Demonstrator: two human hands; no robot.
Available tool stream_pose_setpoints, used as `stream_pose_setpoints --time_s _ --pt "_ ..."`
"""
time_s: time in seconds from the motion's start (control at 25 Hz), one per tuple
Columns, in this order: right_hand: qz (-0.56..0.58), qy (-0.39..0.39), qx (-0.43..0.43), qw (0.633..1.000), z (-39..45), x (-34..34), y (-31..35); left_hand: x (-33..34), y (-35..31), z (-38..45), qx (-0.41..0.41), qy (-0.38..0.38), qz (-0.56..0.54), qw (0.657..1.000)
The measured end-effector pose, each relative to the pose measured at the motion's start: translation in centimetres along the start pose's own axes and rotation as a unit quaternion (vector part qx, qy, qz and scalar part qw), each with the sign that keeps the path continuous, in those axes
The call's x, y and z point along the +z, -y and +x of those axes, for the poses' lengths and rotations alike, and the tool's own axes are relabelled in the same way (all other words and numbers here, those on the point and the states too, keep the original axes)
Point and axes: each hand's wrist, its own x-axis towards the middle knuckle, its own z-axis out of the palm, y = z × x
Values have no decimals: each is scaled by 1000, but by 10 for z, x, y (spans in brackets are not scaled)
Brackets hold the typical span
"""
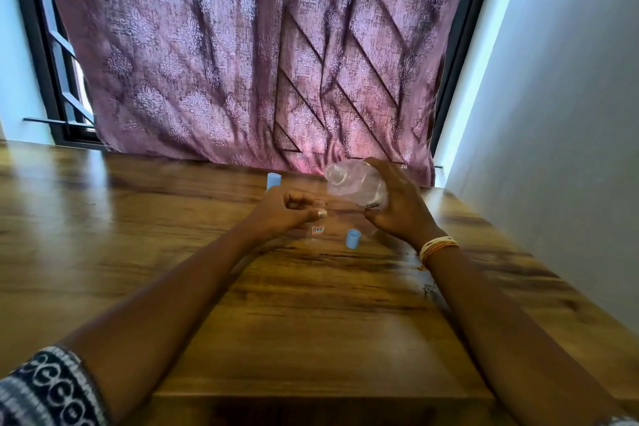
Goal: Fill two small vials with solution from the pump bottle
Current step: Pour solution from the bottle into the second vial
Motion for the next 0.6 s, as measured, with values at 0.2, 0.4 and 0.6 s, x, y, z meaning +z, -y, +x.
stream_pose_setpoints --time_s 0.2,0.4,0.6 --pt "-47 13 -14 999 1 5 -8 -3 5 3 -4 6 -4 1000" --pt "-82 21 -17 996 3 7 -9 -4 8 4 3 -6 -2 1000" --pt "-125 20 -28 992 4 6 -7 -5 8 6 9 3 21 1000"
